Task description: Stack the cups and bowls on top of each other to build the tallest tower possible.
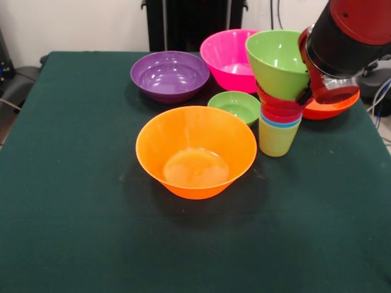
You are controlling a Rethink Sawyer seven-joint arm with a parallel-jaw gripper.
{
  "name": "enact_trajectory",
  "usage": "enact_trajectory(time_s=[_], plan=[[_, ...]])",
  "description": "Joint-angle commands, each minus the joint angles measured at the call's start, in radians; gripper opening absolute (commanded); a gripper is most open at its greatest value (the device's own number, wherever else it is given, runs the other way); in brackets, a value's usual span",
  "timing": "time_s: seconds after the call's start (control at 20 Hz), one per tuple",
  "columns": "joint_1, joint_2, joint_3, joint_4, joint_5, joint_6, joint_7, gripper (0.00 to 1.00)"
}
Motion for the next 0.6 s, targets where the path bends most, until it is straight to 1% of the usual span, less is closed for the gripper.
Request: enact_trajectory(time_s=[0.05,0.6], plan=[[0.023,0.007,0.114,0.03,-0.021,-0.042,0.153,0.0],[-0.006,-0.005,0.113,0.07,-0.037,-0.075,0.103,0.0]])
